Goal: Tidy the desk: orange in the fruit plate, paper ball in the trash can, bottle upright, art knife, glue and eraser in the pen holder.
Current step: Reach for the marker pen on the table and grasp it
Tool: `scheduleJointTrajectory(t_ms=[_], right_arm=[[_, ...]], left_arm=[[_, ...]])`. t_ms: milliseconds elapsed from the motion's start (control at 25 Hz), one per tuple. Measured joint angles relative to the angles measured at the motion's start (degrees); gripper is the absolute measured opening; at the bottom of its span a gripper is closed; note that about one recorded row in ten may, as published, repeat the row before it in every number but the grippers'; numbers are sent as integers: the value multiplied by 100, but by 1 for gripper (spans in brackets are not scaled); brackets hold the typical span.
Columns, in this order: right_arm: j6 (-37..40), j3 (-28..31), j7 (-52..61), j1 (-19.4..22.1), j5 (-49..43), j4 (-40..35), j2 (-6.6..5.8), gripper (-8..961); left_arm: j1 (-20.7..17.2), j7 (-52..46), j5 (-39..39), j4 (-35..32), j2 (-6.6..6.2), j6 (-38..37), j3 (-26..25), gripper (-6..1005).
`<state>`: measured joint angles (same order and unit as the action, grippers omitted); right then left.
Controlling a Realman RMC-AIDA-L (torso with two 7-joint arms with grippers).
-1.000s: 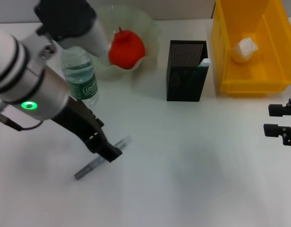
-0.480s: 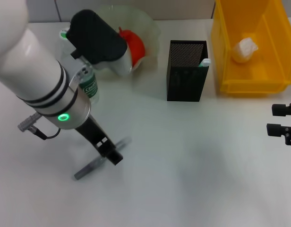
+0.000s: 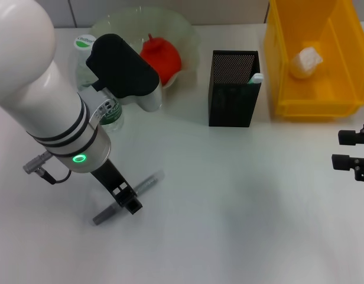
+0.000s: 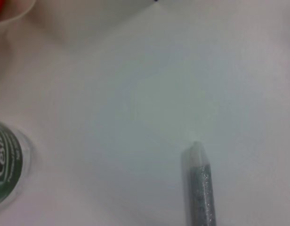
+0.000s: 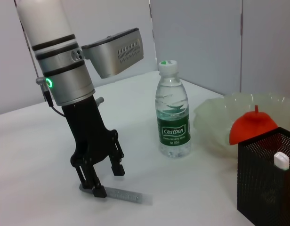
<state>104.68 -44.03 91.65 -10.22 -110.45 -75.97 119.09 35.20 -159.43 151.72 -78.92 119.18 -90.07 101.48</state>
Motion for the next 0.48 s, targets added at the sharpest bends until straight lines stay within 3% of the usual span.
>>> scheduleJointTrajectory(t_ms=[400, 480], right_arm=[[8, -9, 2, -55, -30, 186, 1, 460], [26, -10, 8, -55, -30, 188, 1, 460]], left_arm=[[-5, -30, 84, 46, 0, 48, 210, 661], [-5, -26, 82, 96, 0, 64, 257, 605]])
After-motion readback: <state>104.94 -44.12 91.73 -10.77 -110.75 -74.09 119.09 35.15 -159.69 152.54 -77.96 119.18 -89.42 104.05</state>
